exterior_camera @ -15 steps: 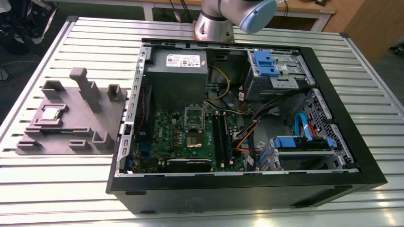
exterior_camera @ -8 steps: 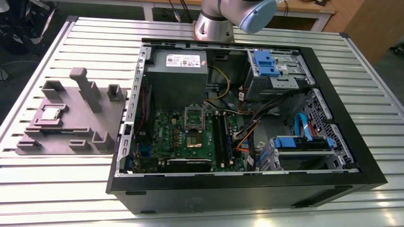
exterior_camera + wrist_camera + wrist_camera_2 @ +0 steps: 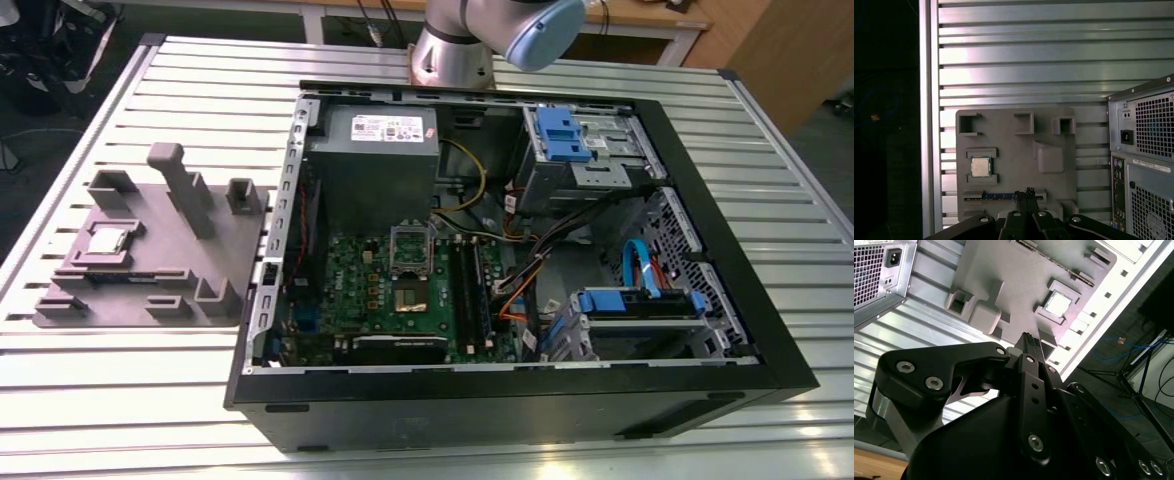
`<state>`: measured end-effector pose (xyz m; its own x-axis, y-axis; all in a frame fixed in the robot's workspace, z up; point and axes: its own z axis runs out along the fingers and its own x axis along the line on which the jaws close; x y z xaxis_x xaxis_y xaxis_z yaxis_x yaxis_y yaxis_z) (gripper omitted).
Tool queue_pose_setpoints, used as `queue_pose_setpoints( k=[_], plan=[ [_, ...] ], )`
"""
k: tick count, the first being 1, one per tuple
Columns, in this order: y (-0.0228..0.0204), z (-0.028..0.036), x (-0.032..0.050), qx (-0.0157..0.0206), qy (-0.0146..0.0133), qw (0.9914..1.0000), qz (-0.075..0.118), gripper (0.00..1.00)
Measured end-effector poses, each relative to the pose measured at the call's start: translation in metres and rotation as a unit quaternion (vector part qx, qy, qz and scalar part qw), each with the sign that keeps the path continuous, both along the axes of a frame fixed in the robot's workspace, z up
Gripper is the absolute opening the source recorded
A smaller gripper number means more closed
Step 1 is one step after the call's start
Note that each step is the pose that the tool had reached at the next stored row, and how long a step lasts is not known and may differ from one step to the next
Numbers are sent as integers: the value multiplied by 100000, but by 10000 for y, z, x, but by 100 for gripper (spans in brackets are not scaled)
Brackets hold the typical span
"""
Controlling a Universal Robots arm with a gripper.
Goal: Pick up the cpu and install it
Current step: 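Reach for the cpu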
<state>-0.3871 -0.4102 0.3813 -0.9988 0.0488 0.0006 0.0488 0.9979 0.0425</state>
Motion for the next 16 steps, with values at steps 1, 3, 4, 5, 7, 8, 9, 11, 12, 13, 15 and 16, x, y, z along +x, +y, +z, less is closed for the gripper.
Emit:
queue_pose_setpoints(
  k=[1, 3, 4, 5, 7, 8, 9, 11, 12, 13, 15, 16],
  plan=[
    [0, 0, -3, -2, 6, 100000, -2, 10],
    [1, 0, -22, 4, 3, 100000, -7, 10],
    [0, -1, -47, 2, 2, 100000, -1, 10],
    [0, -1, -63, 3, 7, 100000, -2, 10],
    [0, -2, -99, 2, 29, 100000, 2, 10],
    [0, -3, -119, 6, 58, 100000, 0, 10],
    [1, -3, -139, 5, 109, 100000, -1, 10],
    [3, -11, -219, -1, 204, 100000, 3, 10],
    [5, -18, -247, 2, 214, 100000, 4, 10],
    [8, -27, -279, -1, 228, 100000, 5, 10],
    [15, -47, -340, 4, 262, 100000, -1, 10],
    [17, -57, -363, -1, 297, 100000, -3, 10]
  ],
)
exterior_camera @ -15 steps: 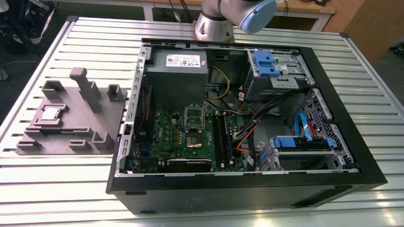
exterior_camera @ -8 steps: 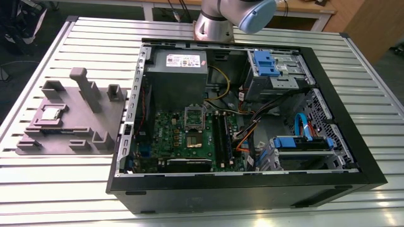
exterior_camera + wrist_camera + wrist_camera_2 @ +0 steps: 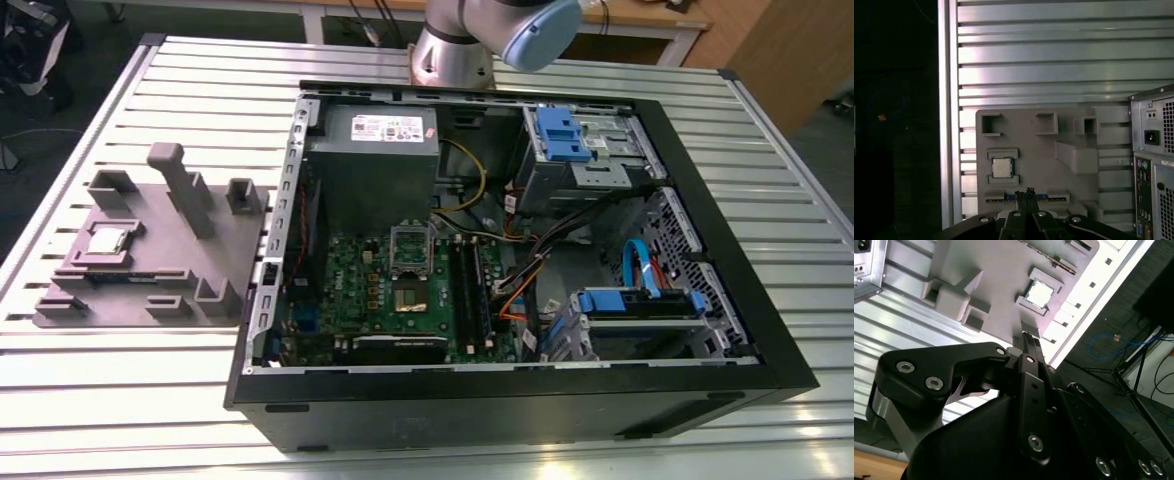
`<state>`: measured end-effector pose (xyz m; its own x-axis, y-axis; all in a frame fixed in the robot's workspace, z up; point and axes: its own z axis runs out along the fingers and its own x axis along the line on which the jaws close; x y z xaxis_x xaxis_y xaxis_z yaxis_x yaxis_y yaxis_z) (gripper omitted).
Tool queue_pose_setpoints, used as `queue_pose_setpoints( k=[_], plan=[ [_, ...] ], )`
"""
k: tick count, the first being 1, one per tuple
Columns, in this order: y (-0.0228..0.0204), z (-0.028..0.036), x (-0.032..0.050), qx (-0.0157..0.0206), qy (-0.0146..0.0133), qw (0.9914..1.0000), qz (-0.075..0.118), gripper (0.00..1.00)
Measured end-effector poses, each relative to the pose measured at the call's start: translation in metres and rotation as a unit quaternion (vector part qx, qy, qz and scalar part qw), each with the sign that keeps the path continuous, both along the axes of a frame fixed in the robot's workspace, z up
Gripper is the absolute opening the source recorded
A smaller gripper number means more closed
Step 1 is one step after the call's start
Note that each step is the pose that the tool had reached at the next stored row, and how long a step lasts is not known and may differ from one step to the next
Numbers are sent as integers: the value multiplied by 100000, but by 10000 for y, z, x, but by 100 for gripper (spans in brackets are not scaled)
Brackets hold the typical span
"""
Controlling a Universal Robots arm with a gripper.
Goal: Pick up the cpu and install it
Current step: 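Reach for the cpu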
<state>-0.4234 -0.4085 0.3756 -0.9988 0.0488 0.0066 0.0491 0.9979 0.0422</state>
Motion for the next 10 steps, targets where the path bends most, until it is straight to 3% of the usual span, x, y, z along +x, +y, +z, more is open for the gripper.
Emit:
queue_pose_setpoints(
  k=[7, 10],
  plan=[
    [7, -64, -73, 41, 47, 99994, 1134, 10],
    [18, -84, -161, 49, 37, 99993, 1209, 10]
  ],
)
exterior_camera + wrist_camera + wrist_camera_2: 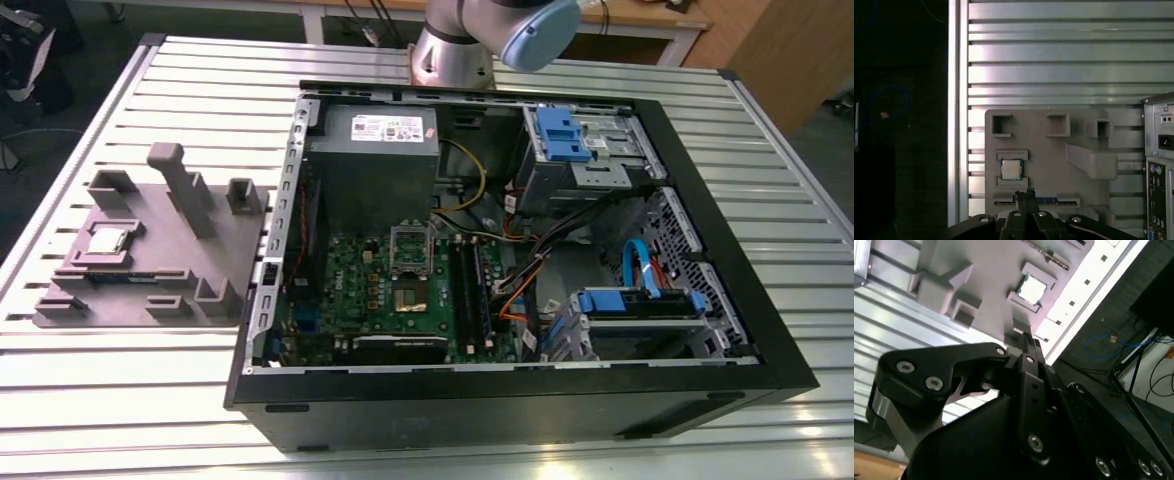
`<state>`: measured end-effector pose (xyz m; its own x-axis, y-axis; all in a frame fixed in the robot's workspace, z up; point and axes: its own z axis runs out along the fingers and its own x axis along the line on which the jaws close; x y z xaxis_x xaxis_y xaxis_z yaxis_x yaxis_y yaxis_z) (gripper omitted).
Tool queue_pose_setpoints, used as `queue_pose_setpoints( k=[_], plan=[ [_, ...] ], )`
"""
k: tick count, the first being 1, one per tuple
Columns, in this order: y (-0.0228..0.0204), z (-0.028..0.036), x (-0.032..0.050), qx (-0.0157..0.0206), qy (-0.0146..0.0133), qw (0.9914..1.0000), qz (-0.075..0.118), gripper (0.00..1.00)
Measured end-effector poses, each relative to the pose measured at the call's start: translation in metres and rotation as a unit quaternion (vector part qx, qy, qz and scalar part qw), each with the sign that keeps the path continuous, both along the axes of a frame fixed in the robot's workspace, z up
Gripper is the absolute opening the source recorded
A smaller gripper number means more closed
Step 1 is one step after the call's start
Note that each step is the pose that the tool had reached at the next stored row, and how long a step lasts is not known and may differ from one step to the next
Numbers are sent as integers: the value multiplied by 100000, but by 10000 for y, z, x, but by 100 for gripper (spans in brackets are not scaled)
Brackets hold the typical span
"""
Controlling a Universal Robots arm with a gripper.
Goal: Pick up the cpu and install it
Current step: 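Reach for the cpu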
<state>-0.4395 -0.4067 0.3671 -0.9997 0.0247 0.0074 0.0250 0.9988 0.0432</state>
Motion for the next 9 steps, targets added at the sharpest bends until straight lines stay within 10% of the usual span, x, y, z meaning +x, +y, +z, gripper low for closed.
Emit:
queue_pose_setpoints(
  k=[9],
  plan=[
    [24, -43, -164, -5, 76, 100000, -3, 10]
  ],
)
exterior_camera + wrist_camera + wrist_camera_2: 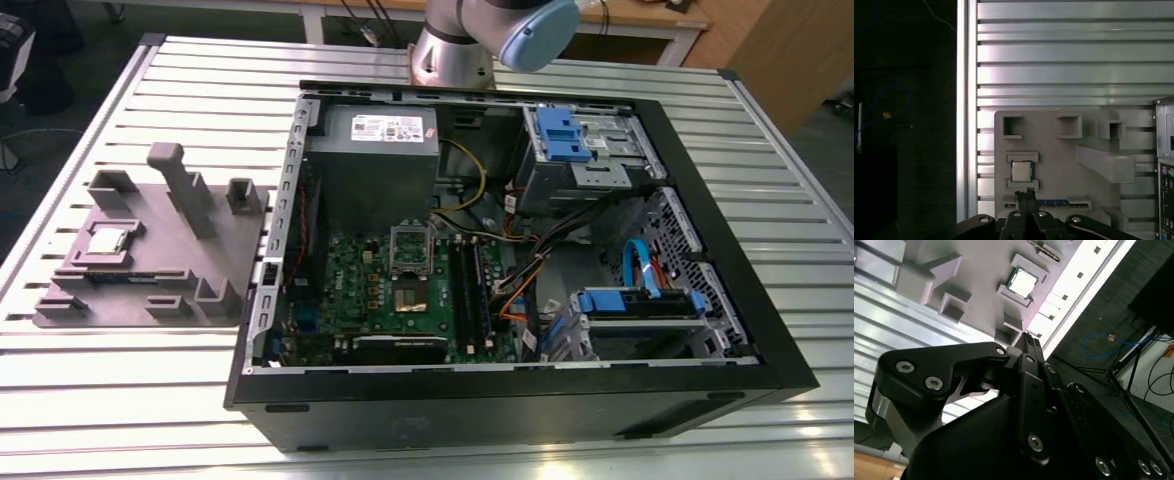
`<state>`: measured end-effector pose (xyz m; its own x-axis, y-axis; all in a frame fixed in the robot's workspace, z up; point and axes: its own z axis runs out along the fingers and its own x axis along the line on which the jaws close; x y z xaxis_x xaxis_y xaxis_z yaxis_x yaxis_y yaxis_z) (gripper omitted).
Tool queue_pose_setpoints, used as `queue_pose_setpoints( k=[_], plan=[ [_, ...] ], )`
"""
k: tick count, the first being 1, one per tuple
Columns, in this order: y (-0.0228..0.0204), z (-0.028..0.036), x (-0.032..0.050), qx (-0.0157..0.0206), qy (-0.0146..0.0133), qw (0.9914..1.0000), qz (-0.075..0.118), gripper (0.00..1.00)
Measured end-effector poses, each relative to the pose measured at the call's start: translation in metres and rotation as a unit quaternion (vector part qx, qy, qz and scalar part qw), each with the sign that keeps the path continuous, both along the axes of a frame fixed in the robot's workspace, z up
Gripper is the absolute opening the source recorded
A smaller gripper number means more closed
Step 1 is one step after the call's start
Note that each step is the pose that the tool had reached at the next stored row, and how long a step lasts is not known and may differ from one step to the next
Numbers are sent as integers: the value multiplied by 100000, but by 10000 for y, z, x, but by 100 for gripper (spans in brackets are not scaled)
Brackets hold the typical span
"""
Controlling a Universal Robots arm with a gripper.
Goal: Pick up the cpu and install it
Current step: 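Reach for the cpu, then pick up the cpu and move it towards the insertion slot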
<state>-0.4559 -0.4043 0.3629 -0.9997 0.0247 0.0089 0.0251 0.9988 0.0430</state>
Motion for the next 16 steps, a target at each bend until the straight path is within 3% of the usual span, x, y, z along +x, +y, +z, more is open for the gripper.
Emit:
queue_pose_setpoints(
  k=[16],
  plan=[
    [0, -4, -11, 112, 13, 100000, -1, 10]
  ],
)
